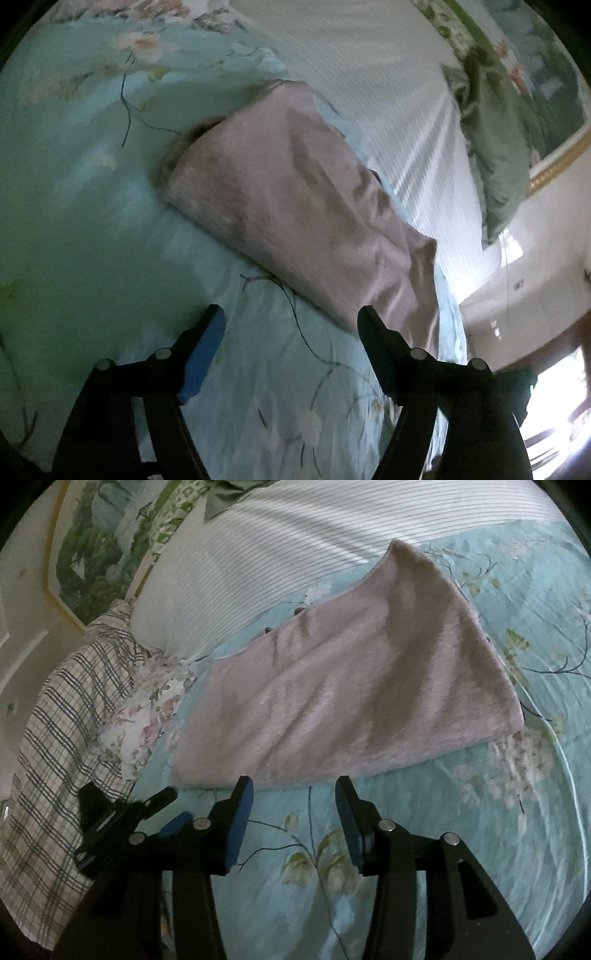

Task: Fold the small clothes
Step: 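Grasp the folded sweater end with the left tool and lift it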

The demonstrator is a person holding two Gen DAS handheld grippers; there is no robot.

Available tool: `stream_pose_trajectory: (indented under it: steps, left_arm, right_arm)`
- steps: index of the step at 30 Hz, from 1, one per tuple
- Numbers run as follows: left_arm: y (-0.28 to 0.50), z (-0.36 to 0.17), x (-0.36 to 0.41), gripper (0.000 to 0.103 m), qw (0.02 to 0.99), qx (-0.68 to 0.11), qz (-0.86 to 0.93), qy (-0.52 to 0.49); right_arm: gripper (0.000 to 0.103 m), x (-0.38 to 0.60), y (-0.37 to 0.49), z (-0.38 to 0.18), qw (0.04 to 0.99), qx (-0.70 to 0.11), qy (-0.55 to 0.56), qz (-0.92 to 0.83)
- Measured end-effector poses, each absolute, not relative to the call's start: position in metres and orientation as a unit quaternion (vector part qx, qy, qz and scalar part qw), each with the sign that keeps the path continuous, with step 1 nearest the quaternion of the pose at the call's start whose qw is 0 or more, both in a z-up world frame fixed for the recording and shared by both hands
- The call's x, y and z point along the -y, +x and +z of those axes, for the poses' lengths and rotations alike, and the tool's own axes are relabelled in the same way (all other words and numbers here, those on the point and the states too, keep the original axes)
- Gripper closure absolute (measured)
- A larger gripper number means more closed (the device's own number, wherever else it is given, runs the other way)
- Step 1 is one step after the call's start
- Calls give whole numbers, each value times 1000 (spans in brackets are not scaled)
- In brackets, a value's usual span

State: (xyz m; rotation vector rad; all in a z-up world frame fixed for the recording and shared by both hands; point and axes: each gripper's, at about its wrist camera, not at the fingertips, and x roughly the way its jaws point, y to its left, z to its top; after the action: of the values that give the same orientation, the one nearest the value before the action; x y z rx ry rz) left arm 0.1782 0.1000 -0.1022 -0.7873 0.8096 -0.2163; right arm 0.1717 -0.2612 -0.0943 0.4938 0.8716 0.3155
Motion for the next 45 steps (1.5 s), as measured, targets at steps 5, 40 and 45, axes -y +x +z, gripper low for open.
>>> stream_pose_trajectory:
  steps: [5,40,45]
  left_arm:
    - [212,-105,-118,26,826,-369,-70,-420]
    - [275,-62,112,95,904,-363,-206,-90]
    - [266,-54,108,95,910,-346,-211,-86]
  right_arm:
    - [55,259,170,-88,867,-409,236,159]
    - [47,314,344,-96,808,-479,278,201]
    - [42,282,383,-110,792,-498,273,223]
